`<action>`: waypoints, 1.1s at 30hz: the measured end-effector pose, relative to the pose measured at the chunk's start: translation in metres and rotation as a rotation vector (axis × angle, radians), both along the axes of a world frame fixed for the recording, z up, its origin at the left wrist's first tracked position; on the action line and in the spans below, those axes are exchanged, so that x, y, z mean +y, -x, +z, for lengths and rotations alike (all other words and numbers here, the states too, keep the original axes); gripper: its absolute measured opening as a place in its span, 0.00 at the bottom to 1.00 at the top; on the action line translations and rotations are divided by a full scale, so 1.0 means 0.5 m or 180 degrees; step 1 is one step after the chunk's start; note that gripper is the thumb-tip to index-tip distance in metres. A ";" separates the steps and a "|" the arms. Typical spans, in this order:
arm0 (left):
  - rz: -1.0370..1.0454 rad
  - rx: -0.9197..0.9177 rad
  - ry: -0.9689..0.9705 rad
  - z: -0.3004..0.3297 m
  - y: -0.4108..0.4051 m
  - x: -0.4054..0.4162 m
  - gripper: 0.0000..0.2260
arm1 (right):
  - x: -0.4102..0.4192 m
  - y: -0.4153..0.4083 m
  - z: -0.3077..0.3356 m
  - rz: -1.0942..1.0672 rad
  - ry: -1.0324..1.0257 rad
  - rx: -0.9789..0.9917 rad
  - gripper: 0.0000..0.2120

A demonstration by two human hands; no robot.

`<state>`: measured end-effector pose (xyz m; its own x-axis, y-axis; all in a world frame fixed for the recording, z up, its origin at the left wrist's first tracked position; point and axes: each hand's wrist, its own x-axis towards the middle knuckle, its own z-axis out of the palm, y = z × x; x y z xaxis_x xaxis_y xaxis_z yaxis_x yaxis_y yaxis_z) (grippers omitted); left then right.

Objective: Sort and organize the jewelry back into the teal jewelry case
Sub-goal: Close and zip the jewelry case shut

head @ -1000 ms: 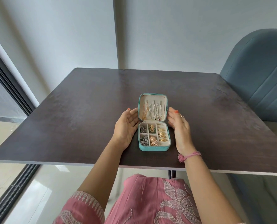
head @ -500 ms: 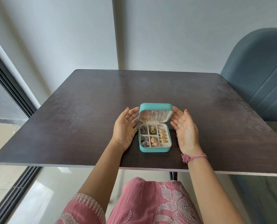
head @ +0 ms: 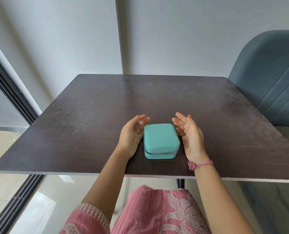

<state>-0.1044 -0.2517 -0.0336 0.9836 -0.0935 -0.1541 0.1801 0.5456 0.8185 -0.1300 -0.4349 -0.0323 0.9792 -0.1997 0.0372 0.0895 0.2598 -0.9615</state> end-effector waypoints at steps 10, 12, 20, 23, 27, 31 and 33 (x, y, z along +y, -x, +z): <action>-0.0238 -0.0401 -0.0755 0.006 0.017 -0.006 0.15 | -0.004 0.045 -0.009 0.0920 0.1842 -0.0097 0.39; -0.0416 -0.0461 -0.0919 0.008 0.015 0.001 0.18 | -0.010 0.054 -0.009 0.1117 0.2484 -0.0165 0.47; -0.1169 -0.0973 -0.2748 0.006 -0.022 0.045 0.22 | -0.007 0.059 -0.008 0.1106 0.3046 -0.0266 0.54; -0.1650 -0.1328 -0.3567 0.015 -0.043 0.056 0.22 | -0.007 0.058 -0.008 0.1090 0.3035 -0.0236 0.54; -0.2156 -0.1548 -0.4354 0.046 -0.066 0.053 0.21 | -0.009 0.059 -0.007 0.1079 0.3069 -0.0226 0.54; -0.2317 -0.1316 -0.4262 0.055 -0.088 0.053 0.16 | -0.009 0.060 -0.007 0.1083 0.3022 -0.0246 0.53; -0.2361 -0.1133 -0.4183 0.051 -0.097 0.054 0.14 | -0.009 0.058 -0.008 0.1081 0.3003 -0.0258 0.53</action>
